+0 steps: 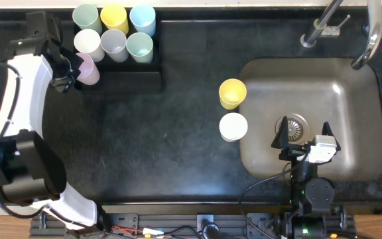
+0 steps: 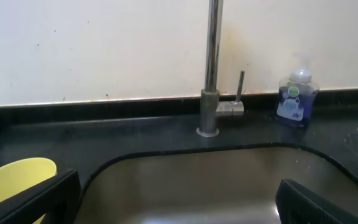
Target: Store Cups
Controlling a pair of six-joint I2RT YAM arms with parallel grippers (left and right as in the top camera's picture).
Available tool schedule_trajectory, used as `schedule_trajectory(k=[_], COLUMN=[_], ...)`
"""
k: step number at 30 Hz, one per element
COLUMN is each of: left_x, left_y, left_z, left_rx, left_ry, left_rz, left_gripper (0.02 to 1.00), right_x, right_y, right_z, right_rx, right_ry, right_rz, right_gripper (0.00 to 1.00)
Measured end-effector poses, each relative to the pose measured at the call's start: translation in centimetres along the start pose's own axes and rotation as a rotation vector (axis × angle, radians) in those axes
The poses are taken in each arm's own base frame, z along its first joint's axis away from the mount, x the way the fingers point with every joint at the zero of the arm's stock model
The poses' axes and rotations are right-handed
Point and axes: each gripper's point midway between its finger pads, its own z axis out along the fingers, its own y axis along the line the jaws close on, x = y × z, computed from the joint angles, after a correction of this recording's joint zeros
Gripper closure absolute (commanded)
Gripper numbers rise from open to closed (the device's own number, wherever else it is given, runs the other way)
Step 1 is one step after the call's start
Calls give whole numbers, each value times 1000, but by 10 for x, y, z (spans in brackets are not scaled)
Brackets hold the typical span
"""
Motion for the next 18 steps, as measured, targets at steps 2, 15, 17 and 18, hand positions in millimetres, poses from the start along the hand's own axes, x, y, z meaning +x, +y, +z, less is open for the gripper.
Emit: schedule_trajectory(k=[2, 15, 17, 18], left_x=[1, 1, 0, 0], left_y=[1, 0, 0, 0], left_z=[4, 12, 12, 12], left_rx=[-8, -18, -16, -15], left_ry=[6, 9, 8, 4], left_rz=[1, 2, 2, 1], left_gripper=[982, 982, 755, 424], right_x=[0, 0, 0, 0], right_y=[0, 0, 0, 0], right_z=[0, 0, 0, 0], right_rx=[-1, -1, -1, -1], right_ry=[0, 0, -1, 0], right_rz=[0, 0, 0, 0], right_gripper=[3, 5, 3, 3])
